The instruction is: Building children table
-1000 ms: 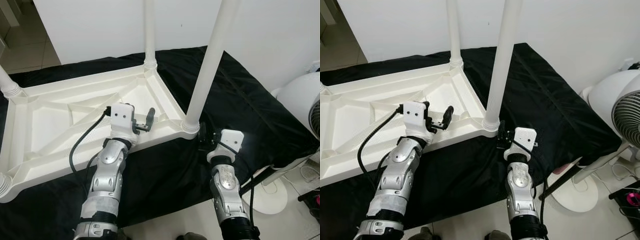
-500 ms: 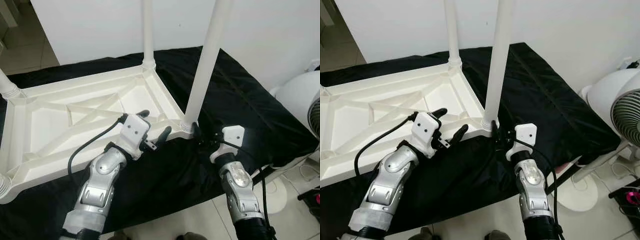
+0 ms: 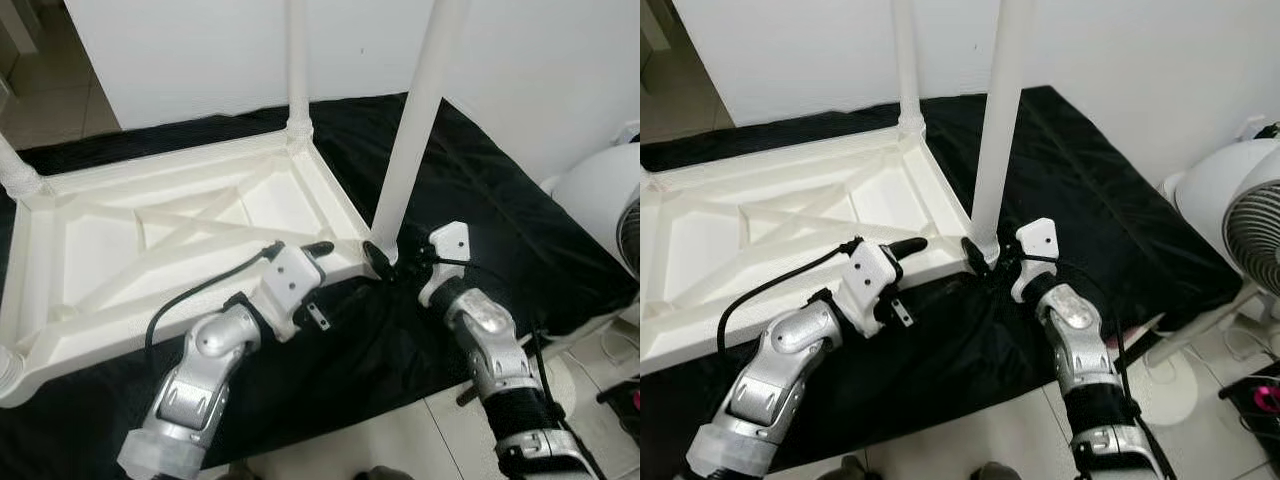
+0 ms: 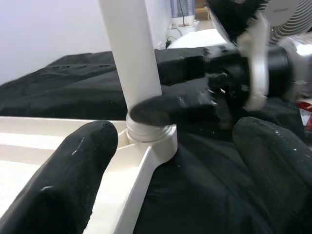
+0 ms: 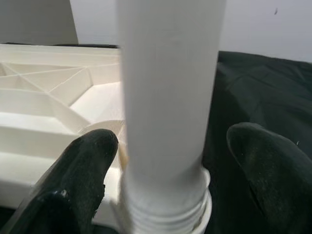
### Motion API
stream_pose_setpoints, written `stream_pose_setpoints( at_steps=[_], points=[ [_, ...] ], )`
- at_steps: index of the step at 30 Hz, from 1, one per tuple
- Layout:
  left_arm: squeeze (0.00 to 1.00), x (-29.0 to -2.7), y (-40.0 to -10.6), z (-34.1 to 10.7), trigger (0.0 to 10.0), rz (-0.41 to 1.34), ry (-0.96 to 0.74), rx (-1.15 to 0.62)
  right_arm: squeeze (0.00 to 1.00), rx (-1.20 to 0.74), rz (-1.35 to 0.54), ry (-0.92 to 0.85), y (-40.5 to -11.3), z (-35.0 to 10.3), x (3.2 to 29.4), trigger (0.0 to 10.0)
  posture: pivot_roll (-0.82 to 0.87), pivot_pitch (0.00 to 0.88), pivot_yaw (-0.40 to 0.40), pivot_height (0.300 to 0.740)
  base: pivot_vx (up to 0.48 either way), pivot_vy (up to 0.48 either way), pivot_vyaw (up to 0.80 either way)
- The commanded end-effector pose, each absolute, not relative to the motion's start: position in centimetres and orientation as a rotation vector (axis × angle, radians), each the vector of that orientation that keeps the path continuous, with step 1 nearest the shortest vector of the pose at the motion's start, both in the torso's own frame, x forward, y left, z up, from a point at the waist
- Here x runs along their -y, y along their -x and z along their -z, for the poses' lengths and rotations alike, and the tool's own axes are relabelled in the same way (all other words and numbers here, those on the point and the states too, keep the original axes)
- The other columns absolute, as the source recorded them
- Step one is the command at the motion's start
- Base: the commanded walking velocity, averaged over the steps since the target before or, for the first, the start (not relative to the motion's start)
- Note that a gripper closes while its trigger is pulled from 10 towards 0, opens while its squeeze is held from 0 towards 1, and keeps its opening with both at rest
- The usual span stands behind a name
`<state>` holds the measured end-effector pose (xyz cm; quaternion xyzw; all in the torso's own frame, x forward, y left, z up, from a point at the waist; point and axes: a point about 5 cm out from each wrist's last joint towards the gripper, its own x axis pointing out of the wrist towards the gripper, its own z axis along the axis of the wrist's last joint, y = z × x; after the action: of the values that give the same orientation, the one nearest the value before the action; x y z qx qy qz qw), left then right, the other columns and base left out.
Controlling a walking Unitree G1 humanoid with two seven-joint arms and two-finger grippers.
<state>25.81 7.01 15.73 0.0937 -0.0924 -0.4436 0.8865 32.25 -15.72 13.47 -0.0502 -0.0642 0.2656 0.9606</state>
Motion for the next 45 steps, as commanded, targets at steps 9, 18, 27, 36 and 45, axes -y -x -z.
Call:
stream_pose_setpoints(
  at_steps=[9, 18, 27, 36, 45],
  points=[
    [0.0, -6.7, -25.4, -16.1, 10.0, 1.027, -0.198, 0.138, 0.0, 0.054, -0.644, 0.163, -35.4, -14.0, 14.9, 10.0, -0.04, 0.0, 0.022, 0.74, 0.0, 0.0, 0.0],
    [0.0, -6.8, -25.8, -16.3, 10.0, 1.014, -0.213, 0.148, 0.0, 0.009, -0.685, 0.173, -35.8, -13.6, 14.9, 0.0, -0.04, 0.0, 0.02, 0.74, 0.0, 0.0, 0.0],
    [0.0, -6.9, -25.9, -16.5, 10.0, 1.01, -0.219, 0.142, 0.0, -0.027, -0.669, 0.158, -35.5, -12.3, 15.6, 10.0, -0.06, 0.0, 0.022, 0.74, 0.0, 0.0, 0.0],
    [0.0, -6.9, -25.9, -16.5, 10.0, 1.012, -0.226, 0.142, 0.0, -0.015, -0.551, 0.158, -35.1, -11.9, 15.7, 10.0, -0.07, 0.004, 0.019, 0.74, 0.0, 0.0, 0.0],
    [0.0, -7.0, -25.8, -16.4, 10.0, 1.002, -0.231, 0.139, 0.0, 0.002, -0.311, 0.039, -33.7, -11.3, 13.0, 10.0, -0.06, 0.011, 0.002, 0.74, 0.0, 0.0, 0.0]
  ],
)
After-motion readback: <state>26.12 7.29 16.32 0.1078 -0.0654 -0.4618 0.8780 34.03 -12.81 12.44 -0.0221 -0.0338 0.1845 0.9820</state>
